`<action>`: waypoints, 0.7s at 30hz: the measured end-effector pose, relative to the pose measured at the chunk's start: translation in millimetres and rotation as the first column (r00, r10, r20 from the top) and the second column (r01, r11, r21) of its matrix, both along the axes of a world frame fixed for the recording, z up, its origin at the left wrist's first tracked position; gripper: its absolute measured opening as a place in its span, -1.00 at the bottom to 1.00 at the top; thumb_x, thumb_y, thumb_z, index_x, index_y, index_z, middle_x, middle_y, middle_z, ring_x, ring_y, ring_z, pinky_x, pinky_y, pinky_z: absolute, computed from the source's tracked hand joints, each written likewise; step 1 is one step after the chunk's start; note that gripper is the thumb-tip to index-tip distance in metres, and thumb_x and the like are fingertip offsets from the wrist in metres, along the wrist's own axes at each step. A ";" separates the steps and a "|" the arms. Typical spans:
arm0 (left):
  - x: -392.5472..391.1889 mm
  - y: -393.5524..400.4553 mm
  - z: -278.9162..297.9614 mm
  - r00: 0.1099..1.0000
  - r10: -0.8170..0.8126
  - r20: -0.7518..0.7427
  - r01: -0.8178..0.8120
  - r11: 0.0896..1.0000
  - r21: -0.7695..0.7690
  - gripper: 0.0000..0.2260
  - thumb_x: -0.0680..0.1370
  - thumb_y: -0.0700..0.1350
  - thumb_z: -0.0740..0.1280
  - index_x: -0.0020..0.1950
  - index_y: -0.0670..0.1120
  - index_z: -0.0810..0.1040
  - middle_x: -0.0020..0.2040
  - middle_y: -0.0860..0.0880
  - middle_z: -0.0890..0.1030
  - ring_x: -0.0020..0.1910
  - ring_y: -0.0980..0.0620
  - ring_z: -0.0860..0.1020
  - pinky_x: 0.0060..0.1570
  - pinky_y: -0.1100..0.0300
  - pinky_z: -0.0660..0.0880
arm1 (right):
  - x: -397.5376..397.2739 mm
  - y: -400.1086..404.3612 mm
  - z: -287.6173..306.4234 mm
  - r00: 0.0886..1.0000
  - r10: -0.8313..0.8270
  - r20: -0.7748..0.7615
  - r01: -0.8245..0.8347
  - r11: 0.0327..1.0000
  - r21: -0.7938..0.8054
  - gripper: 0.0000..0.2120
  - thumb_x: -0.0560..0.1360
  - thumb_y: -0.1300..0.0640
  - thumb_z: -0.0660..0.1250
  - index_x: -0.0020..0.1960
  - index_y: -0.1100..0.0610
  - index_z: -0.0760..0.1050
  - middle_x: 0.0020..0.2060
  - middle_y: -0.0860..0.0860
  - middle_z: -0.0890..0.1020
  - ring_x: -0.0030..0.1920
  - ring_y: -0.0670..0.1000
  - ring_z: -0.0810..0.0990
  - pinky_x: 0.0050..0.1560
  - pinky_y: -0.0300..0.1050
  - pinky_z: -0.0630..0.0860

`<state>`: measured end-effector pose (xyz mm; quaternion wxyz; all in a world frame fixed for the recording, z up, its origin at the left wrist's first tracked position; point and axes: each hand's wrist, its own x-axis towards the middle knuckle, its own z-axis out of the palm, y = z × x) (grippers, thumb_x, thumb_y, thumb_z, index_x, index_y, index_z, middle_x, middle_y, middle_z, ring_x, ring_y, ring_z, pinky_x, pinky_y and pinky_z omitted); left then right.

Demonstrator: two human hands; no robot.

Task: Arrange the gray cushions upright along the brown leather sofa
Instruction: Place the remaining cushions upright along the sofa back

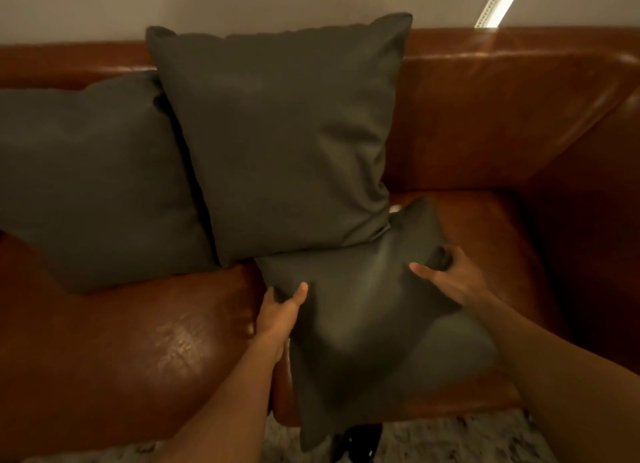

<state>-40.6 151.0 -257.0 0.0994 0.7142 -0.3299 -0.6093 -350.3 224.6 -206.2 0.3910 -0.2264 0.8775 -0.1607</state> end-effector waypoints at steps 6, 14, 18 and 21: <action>-6.1 17.1 -24.5 0.999 -0.004 -0.050 0.007 0.999 0.044 0.33 0.01 0.44 0.61 0.66 0.27 0.03 0.52 0.08 0.48 0.45 -0.05 0.51 0.43 -0.08 0.48 | -20.9 40.6 -18.6 0.989 -0.088 0.122 0.086 0.996 0.022 0.13 0.23 -0.38 0.54 0.61 0.07 0.16 0.53 0.09 0.37 0.47 0.22 0.39 0.40 0.10 0.35; -10.6 35.4 11.1 0.999 0.025 -0.024 -0.024 0.999 0.044 -0.10 0.48 0.01 0.56 0.67 0.24 0.08 0.47 0.09 0.49 0.43 -0.10 0.51 0.32 -0.03 0.43 | -15.7 56.0 -10.8 0.988 -0.080 0.134 0.081 0.997 -0.001 0.10 0.17 -0.40 0.56 0.54 0.10 0.30 0.42 0.08 0.50 0.36 0.20 0.51 0.33 0.09 0.47; 2.7 49.0 12.3 0.999 -0.033 0.038 0.031 0.997 0.069 0.04 0.25 0.25 0.59 0.63 0.31 0.11 0.52 0.07 0.48 0.42 -0.12 0.51 0.38 -0.18 0.48 | 1.0 77.3 -4.2 0.984 -0.074 0.161 0.069 0.997 0.036 -0.03 0.26 -0.33 0.56 0.51 0.11 0.36 0.40 0.10 0.53 0.36 0.20 0.52 0.33 0.05 0.45; 14.8 64.3 0.1 0.990 -0.115 0.082 0.105 0.987 0.125 0.09 0.18 0.33 0.53 0.62 0.34 0.06 0.52 0.05 0.47 0.41 -0.15 0.51 0.38 -0.22 0.47 | 7.2 95.5 -6.4 0.983 -0.085 0.162 0.081 0.996 0.030 -0.04 0.28 -0.33 0.55 0.52 0.08 0.33 0.40 0.10 0.53 0.36 0.20 0.52 0.35 0.07 0.44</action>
